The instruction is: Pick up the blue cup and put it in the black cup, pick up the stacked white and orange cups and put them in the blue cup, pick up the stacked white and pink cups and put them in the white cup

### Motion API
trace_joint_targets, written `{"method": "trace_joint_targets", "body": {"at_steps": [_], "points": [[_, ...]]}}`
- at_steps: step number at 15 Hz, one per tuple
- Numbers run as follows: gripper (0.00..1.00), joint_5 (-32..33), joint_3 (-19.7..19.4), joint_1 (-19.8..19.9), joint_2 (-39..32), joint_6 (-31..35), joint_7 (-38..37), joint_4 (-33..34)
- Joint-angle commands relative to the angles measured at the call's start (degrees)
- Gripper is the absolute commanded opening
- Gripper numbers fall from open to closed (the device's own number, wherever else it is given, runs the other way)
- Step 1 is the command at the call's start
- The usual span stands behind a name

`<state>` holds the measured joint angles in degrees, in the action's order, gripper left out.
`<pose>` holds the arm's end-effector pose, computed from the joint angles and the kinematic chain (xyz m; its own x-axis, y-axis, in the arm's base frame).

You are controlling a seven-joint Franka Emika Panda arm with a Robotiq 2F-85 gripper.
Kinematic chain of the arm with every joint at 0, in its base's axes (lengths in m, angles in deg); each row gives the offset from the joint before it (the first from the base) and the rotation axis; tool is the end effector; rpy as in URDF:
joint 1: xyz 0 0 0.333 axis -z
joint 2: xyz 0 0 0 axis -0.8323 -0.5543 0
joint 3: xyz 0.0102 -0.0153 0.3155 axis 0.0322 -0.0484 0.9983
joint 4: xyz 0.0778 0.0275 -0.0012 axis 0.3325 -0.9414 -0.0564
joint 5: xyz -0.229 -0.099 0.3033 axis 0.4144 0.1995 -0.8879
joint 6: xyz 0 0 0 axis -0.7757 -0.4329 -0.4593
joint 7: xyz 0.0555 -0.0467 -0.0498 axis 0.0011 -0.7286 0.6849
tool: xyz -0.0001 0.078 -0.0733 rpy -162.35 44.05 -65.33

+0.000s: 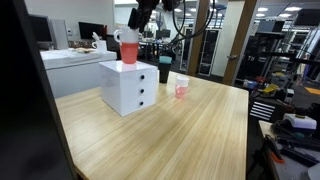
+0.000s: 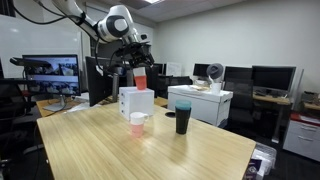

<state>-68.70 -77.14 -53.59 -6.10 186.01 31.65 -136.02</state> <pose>0.6379 -0.0427 0.4729 0.8726 0.2667 0.4092 0.1737 -0.9524 0.2505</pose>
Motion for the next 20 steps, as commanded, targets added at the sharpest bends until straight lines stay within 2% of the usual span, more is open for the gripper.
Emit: {"method": "trace_joint_targets", "body": {"at_steps": [1,4,9,13,17,20], "points": [[0.64,-1.1,-0.1,0.4,0.0,2.0,2.3,-1.2],[0.41,-1.2,-0.3,0.4,0.1,1.2,1.8,-0.7],[0.09,-2.5,-0.7,0.8,-0.1,-1.2,1.8,0.6],[0.04,-5.3,-0.9,0.9,0.1,-5.0,2.1,1.5],[0.08,-8.8,-0.6,1.1,1.3,-12.8,3.6,3.7],[0.08,-10.1,-0.6,1.1,2.3,-19.2,5.2,5.5]]}}
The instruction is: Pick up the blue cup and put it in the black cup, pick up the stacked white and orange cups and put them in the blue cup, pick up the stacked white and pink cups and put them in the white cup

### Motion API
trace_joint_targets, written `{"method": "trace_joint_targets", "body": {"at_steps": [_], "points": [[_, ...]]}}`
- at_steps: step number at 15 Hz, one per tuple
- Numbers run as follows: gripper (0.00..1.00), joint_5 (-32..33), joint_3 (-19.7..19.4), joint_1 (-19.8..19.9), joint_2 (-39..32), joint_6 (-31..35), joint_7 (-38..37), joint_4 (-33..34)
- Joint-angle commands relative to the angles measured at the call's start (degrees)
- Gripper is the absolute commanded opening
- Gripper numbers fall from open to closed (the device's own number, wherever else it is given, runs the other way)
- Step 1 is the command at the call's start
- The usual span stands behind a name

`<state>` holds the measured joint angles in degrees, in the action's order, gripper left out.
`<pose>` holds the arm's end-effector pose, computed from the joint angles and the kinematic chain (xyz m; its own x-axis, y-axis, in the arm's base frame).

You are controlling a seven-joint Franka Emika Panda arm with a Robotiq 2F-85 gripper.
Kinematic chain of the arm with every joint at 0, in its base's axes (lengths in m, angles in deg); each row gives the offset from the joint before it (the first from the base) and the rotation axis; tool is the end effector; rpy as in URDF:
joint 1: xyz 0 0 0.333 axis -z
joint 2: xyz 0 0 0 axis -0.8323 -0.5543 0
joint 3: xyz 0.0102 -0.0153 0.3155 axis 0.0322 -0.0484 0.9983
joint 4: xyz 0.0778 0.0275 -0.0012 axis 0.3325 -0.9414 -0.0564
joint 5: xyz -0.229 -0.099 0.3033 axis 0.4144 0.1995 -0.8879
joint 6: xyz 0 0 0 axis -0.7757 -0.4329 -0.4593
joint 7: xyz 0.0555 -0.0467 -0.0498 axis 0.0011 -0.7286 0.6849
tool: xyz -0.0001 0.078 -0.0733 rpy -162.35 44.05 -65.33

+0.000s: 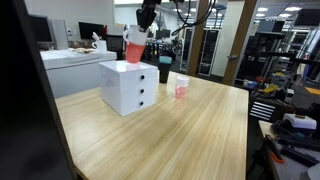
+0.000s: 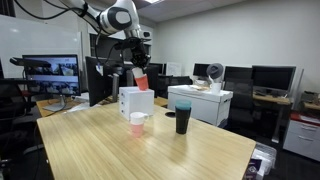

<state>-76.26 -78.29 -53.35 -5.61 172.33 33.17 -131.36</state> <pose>0.6323 -0.0605 0.4904 0.9405 0.1534 0.3032 0.1193 -0.9846 0.1282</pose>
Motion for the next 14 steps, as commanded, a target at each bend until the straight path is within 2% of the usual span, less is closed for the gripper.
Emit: {"method": "trace_joint_targets", "body": {"at_steps": [1,7,13,14], "points": [[0.07,-2.9,0.5,0.8,2.0,-7.4,4.1,1.6],[0.07,-3.9,0.0,0.8,2.4,-15.4,4.1,6.8],[0.07,-2.9,-0.6,0.8,1.1,-16.0,2.9,8.1],[0.15,-2.8,-0.7,0.8,1.0,-16.3,2.7,8.1]]}}
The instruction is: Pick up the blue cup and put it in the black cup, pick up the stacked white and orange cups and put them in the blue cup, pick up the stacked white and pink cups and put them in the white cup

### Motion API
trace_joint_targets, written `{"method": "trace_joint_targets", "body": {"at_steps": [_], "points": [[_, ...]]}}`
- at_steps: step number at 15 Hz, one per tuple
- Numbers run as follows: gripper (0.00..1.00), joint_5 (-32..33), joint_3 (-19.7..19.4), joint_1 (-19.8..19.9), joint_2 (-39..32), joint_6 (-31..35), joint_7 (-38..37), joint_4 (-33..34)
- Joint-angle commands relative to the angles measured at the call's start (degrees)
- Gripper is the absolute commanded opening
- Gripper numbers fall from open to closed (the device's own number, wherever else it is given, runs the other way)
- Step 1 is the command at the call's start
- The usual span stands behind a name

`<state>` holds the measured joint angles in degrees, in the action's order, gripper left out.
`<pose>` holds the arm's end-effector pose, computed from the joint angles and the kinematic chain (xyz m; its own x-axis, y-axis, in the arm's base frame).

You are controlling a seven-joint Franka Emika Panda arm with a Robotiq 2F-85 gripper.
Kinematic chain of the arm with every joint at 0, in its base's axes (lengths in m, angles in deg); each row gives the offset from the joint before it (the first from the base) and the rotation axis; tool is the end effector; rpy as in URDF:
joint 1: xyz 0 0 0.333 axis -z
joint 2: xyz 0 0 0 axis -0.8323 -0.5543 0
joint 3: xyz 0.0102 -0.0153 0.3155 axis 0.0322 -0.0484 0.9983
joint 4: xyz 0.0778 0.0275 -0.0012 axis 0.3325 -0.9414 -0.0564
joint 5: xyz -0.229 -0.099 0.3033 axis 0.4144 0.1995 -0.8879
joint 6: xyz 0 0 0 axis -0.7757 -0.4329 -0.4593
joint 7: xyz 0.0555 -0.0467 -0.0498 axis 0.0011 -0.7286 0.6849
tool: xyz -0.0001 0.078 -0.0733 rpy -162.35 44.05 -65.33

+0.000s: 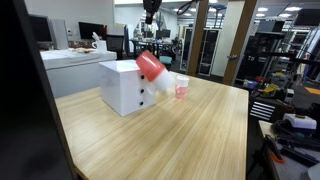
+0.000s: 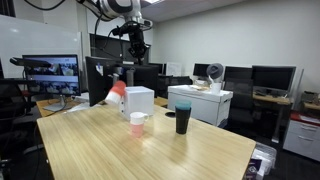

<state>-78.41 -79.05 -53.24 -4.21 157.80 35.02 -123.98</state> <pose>0.6221 -0.0687 0.5419 0.9670 0.1382 0.2140 0.1228 -0.9889 0.0841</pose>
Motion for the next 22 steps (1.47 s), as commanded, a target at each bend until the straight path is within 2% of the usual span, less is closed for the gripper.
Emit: {"method": "trace_joint_targets", "body": {"at_steps": [1,3,11,12,22], "points": [[0.32,-0.6,0.0,0.8,-0.5,-1.8,0.9,0.7],[0.41,-0.3,-0.1,0.9,-0.6,-1.8,0.8,0.5],[0.94,0.0,-0.5,1.2,-0.8,-1.1,0.8,0.0],[0.98,0.0,-0.6,1.2,-0.8,-1.0,0.8,0.0],[1.0,0.2,-0.5,1.0,-0.3,-0.4,0.9,-0.7]]}}
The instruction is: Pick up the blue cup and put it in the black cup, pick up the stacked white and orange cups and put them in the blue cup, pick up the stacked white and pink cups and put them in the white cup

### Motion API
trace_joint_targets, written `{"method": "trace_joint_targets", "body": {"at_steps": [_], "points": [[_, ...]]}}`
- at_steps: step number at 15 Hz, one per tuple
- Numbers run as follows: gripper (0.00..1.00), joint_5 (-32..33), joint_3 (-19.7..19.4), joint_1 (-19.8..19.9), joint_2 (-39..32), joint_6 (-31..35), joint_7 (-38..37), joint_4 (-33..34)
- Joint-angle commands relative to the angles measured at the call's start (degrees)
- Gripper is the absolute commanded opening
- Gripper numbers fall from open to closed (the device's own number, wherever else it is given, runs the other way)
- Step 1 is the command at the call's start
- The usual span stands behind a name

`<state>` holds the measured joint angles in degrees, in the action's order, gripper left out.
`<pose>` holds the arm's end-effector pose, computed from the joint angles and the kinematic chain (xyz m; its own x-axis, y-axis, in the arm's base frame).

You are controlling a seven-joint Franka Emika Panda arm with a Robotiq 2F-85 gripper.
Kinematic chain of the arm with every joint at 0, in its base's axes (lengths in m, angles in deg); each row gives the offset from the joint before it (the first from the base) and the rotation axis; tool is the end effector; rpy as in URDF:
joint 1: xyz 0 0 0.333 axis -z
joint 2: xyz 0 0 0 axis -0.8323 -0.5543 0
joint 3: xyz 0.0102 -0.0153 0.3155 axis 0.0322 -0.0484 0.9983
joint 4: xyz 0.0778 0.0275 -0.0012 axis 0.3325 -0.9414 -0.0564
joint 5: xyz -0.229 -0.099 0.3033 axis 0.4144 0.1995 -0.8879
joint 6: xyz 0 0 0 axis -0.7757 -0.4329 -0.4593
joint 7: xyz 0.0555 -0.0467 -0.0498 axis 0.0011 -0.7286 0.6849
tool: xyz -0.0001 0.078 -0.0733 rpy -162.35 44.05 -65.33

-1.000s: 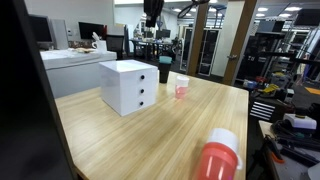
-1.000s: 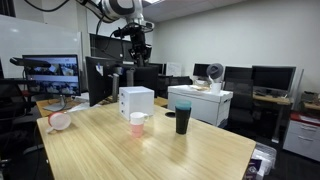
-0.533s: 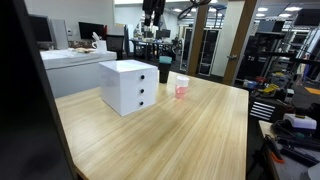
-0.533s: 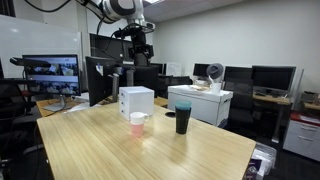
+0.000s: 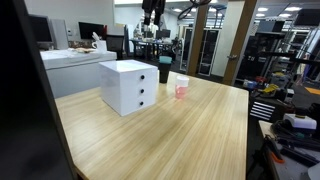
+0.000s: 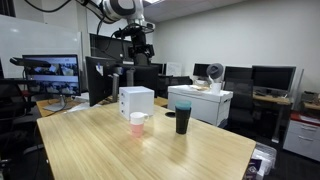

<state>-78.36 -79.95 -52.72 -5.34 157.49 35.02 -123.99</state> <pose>0.6238 -0.0838 0.5290 0.9753 0.1146 0.1891 0.1005 -0.9915 0.0825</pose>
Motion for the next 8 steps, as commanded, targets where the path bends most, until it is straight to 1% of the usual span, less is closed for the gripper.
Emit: {"method": "trace_joint_targets", "body": {"at_steps": [1,3,4,8], "points": [[1.0,1.0,0.4,0.4,0.9,0.1,0.6,-0.7],[1.0,2.1,0.3,0.3,0.9,0.3,0.3,-0.7],[1.0,1.0,0.4,0.4,0.0,-0.1,0.0,0.2],[1.0,1.3,0.4,0.4,0.0,-0.1,0.0,0.2]]}}
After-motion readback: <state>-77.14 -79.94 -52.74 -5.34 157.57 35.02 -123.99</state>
